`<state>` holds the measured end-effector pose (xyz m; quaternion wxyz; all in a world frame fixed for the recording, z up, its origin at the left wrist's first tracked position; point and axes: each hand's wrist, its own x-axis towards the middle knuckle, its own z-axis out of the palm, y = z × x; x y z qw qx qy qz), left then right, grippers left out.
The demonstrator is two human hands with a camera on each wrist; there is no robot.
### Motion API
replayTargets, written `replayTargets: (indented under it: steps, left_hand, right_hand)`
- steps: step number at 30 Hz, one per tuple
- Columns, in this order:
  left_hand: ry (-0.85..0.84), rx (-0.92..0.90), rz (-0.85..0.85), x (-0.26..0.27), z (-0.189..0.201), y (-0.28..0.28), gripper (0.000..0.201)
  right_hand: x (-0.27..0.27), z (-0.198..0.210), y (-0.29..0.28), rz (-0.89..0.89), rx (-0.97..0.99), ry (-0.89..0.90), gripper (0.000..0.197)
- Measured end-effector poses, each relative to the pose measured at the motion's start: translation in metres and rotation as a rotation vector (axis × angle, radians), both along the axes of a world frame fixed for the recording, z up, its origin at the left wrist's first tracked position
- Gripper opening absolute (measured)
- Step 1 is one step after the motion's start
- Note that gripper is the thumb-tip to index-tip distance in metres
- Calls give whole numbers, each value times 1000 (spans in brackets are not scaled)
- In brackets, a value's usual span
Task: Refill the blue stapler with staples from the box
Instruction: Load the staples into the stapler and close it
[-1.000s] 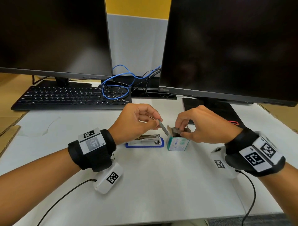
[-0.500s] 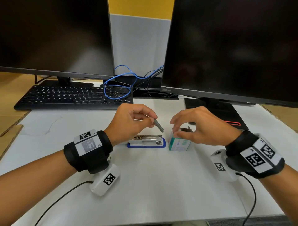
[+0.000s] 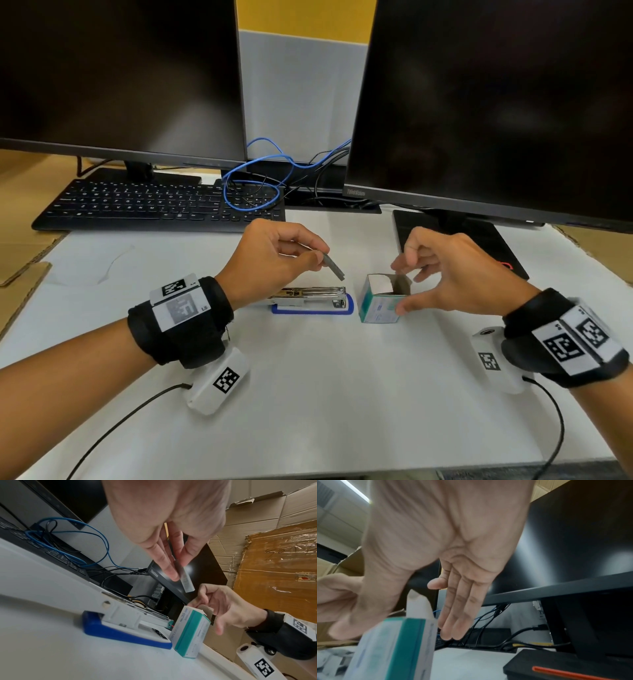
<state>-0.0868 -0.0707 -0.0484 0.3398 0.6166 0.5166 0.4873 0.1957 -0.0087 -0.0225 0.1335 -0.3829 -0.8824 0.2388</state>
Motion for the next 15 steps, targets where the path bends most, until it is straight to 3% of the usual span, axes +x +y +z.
replayTargets:
  steps: [6, 11, 15]
  left_hand:
    - [3, 13, 19, 3, 0, -1, 14]
    - [10, 5, 36, 2, 1, 0, 14]
    - [-2, 1, 52, 0, 0, 0, 14]
  right_hand:
    - [-11, -18, 8, 0, 46, -25, 26]
    - [-18, -24, 29, -87, 109, -20, 28]
    - [-28, -16, 25, -92, 213, -63, 41]
